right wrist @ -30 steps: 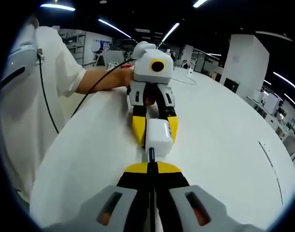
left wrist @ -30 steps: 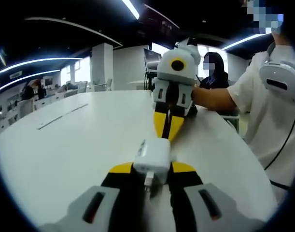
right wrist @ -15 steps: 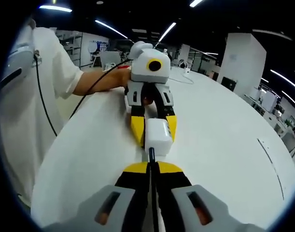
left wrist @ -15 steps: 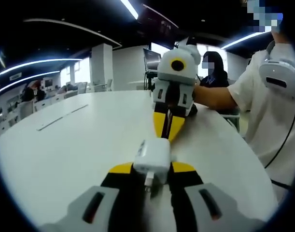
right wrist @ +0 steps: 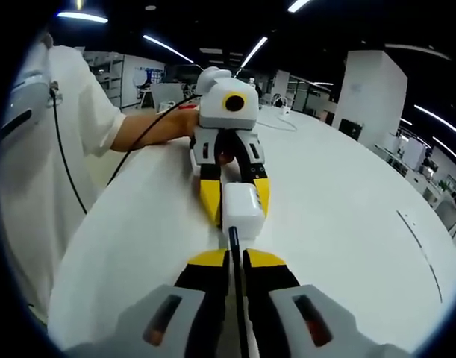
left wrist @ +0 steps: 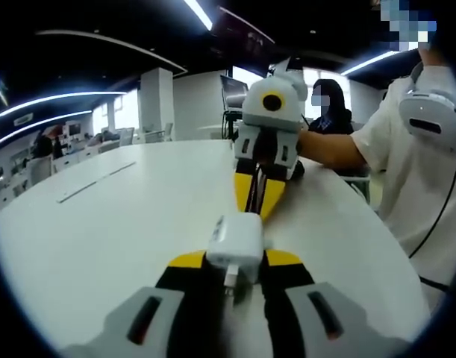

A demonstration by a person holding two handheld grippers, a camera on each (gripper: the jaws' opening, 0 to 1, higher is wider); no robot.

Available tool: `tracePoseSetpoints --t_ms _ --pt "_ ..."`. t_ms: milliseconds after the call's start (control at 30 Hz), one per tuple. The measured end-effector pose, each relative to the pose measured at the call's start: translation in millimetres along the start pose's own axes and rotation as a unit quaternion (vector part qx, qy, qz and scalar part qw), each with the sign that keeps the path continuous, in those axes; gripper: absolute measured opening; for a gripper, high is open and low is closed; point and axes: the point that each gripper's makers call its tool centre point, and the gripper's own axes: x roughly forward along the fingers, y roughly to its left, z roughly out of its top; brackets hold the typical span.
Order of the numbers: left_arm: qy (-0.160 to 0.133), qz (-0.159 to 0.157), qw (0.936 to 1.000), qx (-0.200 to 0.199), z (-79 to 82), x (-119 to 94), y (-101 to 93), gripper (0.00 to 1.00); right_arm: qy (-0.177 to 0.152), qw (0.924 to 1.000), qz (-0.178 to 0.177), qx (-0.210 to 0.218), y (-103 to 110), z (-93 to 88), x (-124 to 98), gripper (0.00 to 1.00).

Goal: Plug the desk Type‑C cable into the charger adapter.

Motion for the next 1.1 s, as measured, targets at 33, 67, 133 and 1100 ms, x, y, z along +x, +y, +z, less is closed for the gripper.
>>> tracePoseSetpoints --t_ms 33,67,133,1100 --pt "0.000 0.000 1.0000 0.000 0.0 0 -0.6 0.26 -0.002 1.0000 -0.001 0.000 1 0.3 0 0.12" --pt "0.000 0.000 1.0000 0.000 0.0 0 -1.2 0.26 -0.003 1.0000 -0.001 0.001 1 0.5 -1 0.13" --pt "0.000 0.000 1.0000 0.000 0.0 0 0.0 0.26 -0.005 1.0000 -0.003 0.003 2 0.6 -2 0.13" --pt "0.001 0.002 1.0000 -0.005 0.3 1 1.6 0.27 -0.064 0.9963 -0.045 0.037 -6 7.7 -39 0.19"
